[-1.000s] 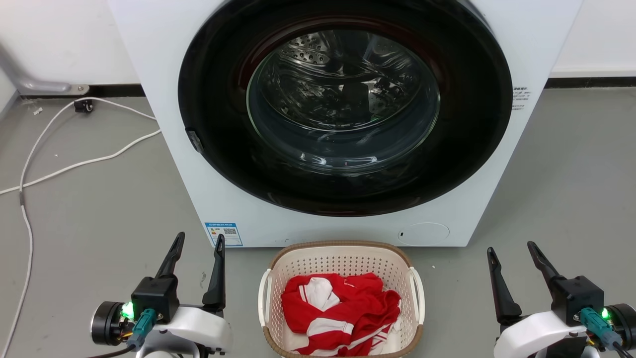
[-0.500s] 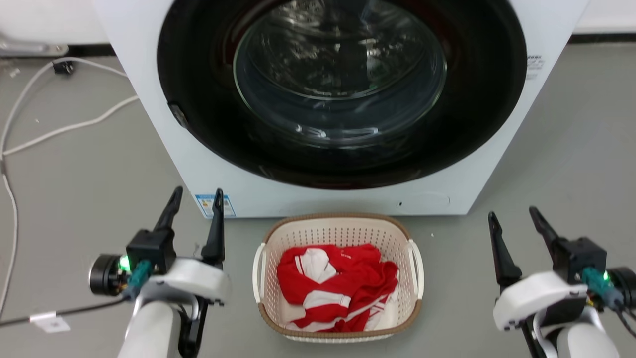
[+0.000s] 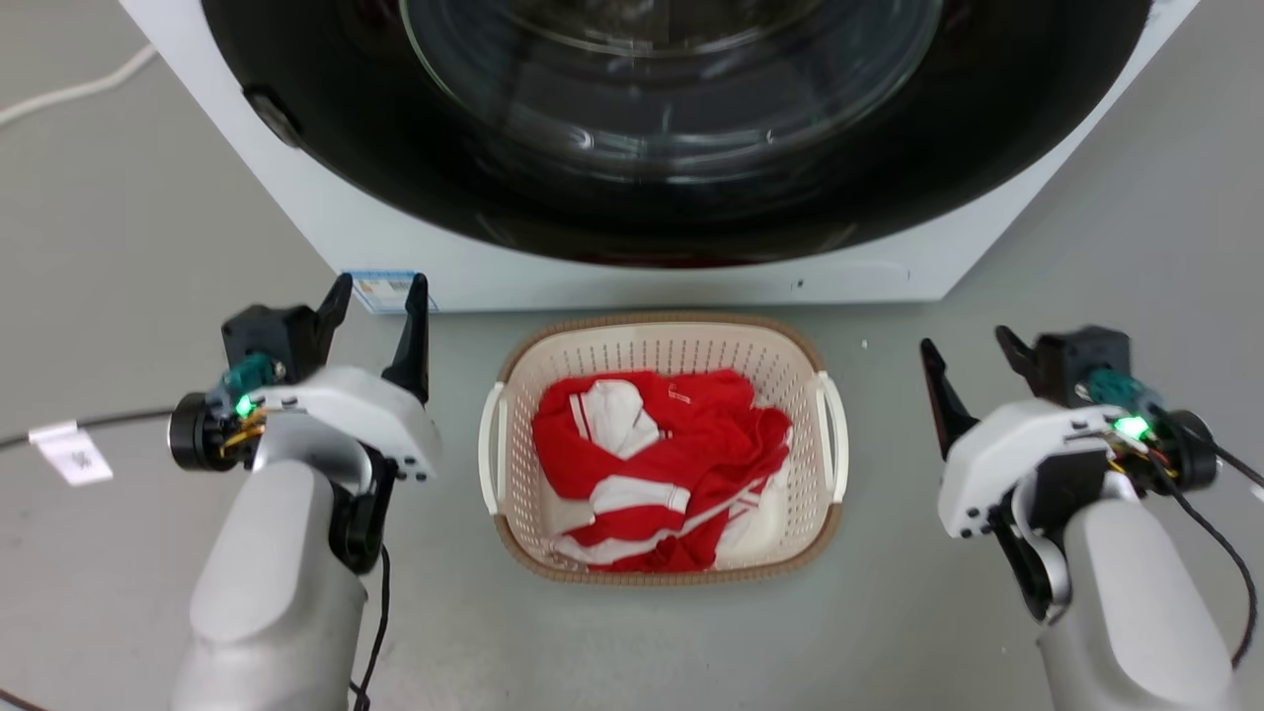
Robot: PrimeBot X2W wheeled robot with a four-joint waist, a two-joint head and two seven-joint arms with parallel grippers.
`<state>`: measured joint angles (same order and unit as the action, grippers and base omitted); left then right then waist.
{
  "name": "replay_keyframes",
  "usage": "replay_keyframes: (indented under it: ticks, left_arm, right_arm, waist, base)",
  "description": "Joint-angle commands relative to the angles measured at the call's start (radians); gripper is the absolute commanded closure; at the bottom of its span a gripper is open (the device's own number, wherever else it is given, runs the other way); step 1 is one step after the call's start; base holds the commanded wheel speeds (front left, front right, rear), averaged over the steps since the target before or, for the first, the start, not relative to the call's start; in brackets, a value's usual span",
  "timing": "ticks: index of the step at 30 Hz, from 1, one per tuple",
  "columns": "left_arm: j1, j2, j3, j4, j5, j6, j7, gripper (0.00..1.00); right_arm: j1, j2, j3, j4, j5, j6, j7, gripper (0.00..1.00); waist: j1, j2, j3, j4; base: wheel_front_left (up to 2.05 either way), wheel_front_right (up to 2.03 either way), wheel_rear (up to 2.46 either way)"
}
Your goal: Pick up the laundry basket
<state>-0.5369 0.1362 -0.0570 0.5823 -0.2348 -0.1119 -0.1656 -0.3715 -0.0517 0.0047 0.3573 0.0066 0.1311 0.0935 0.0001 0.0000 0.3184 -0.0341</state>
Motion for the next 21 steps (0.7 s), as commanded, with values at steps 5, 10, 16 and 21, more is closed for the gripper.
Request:
replay_keyframes:
  ticks: [5, 10, 16, 21]
  left_arm:
    - [-0.119, 0.019, -0.034, 0.15, -0.062, -0.017, 0.067, 0.0]
    - [-0.197, 0.033, -0.106, 0.263, -0.129, -0.019, 0.141, 0.0]
    - [-0.261, 0.066, -0.221, 0.349, -0.231, -0.018, 0.236, 0.0]
    - [-0.309, 0.098, -0.31, 0.385, -0.308, -0.018, 0.31, 0.0]
  right_arm:
    - [-0.113, 0.003, 0.034, 0.14, 0.024, -0.001, 0.073, 0.0]
    - [-0.201, 0.002, 0.068, 0.273, 0.058, -0.001, 0.113, 0.0]
    - [-0.307, 0.003, 0.117, 0.442, 0.107, -0.001, 0.135, 0.0]
    - [-0.396, 0.002, 0.157, 0.556, 0.137, -0.001, 0.146, 0.0]
  waist:
    - [-0.0001, 0.0, 0.107, -0.005]
    - [-0.0001, 0.0, 0.162, -0.012]
    - [-0.0001, 0.0, 0.217, -0.018]
    - [-0.0001, 0.0, 0.268, -0.024]
  base:
    - [0.0, 0.0, 0.0]
    - [0.0, 0.0, 0.0]
    - [0.0, 0.0, 0.0]
    - [0.0, 0.0, 0.0]
